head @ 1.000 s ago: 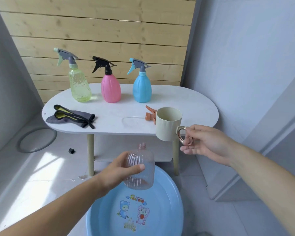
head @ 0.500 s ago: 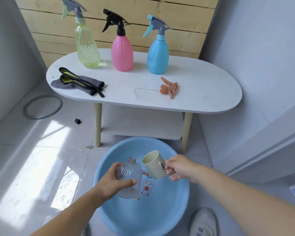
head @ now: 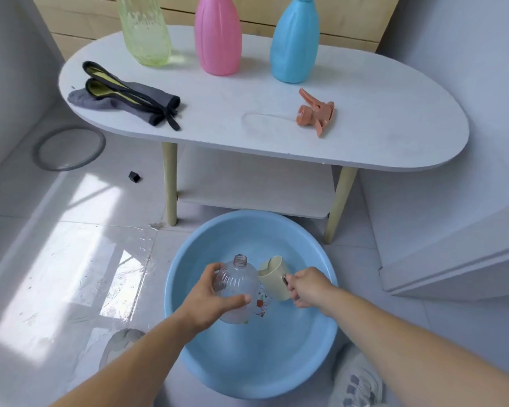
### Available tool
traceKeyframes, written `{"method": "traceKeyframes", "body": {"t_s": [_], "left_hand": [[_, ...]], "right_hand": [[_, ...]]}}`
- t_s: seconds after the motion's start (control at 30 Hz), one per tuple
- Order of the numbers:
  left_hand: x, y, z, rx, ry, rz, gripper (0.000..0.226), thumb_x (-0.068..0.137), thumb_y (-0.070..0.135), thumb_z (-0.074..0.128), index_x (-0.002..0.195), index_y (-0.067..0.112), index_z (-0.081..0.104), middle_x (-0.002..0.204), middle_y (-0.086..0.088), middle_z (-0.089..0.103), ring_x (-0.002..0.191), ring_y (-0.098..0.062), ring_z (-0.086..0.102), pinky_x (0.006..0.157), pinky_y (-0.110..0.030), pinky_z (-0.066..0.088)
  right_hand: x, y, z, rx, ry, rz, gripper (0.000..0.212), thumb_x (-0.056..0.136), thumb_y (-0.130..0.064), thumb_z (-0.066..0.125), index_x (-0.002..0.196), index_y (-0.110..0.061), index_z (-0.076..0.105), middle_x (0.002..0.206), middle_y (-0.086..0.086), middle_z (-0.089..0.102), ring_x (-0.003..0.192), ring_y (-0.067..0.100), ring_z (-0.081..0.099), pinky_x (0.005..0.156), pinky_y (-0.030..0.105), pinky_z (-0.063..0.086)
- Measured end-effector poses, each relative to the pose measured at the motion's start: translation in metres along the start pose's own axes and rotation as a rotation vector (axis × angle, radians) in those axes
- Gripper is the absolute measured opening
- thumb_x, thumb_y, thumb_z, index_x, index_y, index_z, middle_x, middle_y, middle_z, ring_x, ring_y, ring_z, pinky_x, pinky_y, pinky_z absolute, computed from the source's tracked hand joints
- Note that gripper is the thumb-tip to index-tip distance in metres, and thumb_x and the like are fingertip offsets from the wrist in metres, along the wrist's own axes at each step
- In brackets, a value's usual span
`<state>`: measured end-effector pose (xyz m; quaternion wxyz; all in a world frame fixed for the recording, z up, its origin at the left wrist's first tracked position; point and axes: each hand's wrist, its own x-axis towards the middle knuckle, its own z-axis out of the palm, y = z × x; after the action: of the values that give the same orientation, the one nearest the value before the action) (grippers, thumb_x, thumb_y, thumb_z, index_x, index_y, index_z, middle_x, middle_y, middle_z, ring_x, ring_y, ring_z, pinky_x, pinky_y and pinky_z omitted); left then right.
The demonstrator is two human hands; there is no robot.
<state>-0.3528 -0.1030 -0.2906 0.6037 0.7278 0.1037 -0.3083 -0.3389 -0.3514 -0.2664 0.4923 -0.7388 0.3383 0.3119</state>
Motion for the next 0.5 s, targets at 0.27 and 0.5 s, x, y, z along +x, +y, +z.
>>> {"method": "traceKeyframes", "body": {"t_s": [0.27,0.5], "left_hand": [[0.005,-0.003,0.001,-0.012,0.014,-0.006,0.105,0.045,0.049,0.096,0.136,0.033,0.046,0.129,0.002,0.064,0.116,-0.013,0.067,0.094,-0.028,0.055],[0.006,-0.009,-0.002,0.012,0.020,-0.019,0.107,0.044,0.053,0.099,0.136,0.034,0.048,0.131,0.001,0.065,0.118,-0.015,0.068,0.107,-0.043,0.054]], "right_hand": [[0.012,-0.003,0.006,0.020,0.013,-0.007,0.028,0.099,-0.020,0.057,0.076,-0.004,0.059,0.065,0.009,0.050,0.057,0.019,0.045,0.051,0.025,0.039],[0.017,-0.004,0.006,0.041,0.014,-0.001,0.028,0.098,-0.020,0.057,0.074,-0.006,0.058,0.064,0.009,0.050,0.055,0.019,0.042,0.048,0.025,0.037]]}}
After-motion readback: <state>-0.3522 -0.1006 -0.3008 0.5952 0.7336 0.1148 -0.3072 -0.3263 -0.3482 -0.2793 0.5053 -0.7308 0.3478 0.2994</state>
